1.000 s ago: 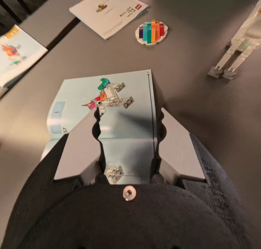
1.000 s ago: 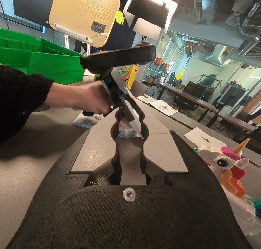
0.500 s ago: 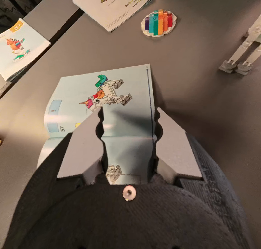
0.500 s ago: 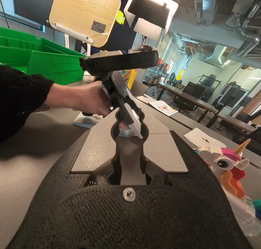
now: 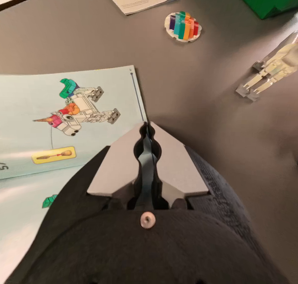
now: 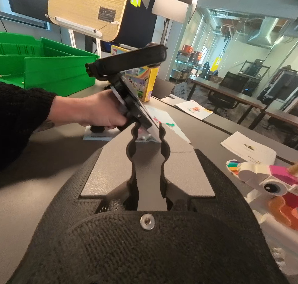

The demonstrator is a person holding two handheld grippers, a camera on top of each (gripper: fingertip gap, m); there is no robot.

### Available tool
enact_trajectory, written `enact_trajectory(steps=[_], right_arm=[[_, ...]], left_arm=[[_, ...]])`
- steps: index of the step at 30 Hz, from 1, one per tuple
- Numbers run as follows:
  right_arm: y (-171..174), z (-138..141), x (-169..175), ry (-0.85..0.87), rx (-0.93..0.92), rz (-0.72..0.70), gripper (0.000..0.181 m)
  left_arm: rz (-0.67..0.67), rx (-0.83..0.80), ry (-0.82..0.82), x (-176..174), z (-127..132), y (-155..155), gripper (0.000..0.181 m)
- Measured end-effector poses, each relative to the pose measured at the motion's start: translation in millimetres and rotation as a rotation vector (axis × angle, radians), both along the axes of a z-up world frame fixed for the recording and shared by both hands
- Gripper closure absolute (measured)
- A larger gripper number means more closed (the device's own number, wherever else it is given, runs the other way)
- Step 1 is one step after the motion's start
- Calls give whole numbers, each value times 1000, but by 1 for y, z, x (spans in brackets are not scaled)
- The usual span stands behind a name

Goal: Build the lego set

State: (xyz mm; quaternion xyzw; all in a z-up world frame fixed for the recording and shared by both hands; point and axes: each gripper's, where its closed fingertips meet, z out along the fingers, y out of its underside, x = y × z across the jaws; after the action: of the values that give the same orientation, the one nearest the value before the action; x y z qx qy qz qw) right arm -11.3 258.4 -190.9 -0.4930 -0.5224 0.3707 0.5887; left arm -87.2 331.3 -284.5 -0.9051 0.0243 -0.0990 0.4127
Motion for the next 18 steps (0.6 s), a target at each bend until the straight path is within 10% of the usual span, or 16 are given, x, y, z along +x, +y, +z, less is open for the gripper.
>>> enact_trajectory(steps=[18], right_arm=[[41,-48,-67,-233,-542,-53,146]], left_arm=[[21,162,-458,-8,34,-10,181]])
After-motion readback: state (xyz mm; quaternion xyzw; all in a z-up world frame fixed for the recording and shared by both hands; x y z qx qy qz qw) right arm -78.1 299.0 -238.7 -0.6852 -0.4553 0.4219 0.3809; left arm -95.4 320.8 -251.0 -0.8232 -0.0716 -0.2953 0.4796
